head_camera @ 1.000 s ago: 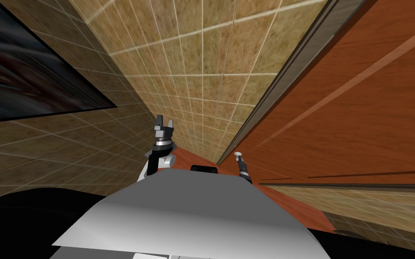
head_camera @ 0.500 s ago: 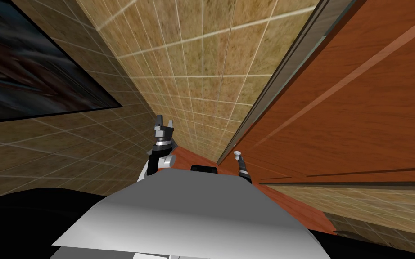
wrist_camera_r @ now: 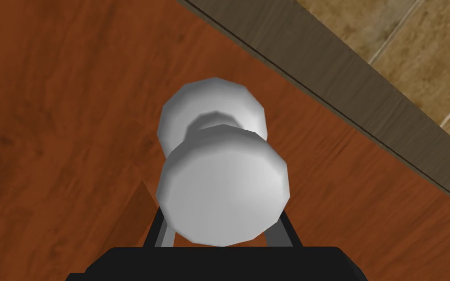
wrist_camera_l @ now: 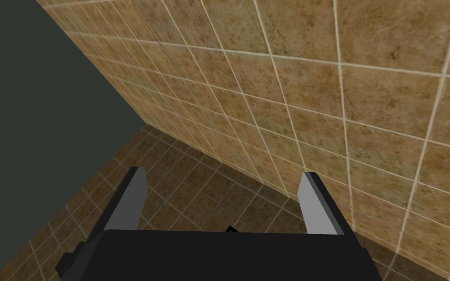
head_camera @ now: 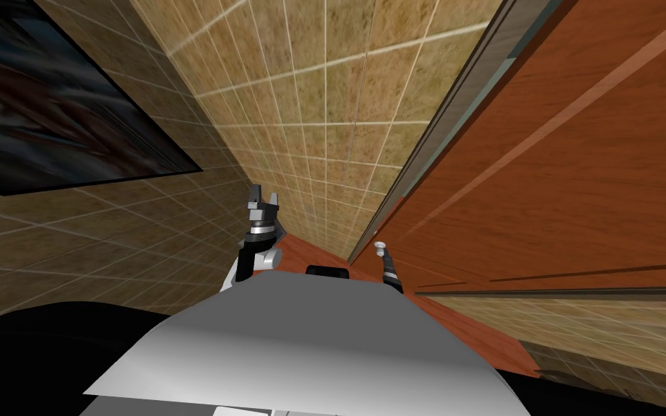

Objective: Pull the door open

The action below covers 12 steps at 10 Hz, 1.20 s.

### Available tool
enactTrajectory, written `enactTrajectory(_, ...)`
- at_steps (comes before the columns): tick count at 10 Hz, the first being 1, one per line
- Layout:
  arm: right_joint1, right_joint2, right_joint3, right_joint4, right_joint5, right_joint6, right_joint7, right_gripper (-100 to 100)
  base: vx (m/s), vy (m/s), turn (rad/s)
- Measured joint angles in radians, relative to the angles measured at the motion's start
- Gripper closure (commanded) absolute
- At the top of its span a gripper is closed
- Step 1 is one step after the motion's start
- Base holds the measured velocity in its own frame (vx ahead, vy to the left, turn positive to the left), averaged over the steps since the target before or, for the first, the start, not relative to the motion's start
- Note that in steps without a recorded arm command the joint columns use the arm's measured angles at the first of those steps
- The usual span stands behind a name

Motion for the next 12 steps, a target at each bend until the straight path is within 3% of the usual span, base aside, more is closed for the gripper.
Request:
enactTrajectory(3, -0.018, -0.008, 0.015, 0.016, -0.026, 0.007, -0.059, 100, -0.050, -0.014, 0.030)
enactTrajectory(4, -0.036, -0.018, 0.021, 0.045, -0.040, -0.001, -0.080, 100, -0.039, -0.007, 0.028)
enactTrajectory(7, -0.020, -0.019, 0.049, 0.002, -0.074, 0.037, -0.160, 100, -0.059, -0.010, 0.037)
enactTrajectory(9, -0.047, -0.032, 0.058, 0.053, -0.099, 0.018, -0.208, 100, -0.042, -0.006, 0.036)
enactTrajectory(12, -0.051, -0.038, 0.076, 0.056, -0.126, 0.027, -0.273, 100, -0.052, -0.006, 0.029)
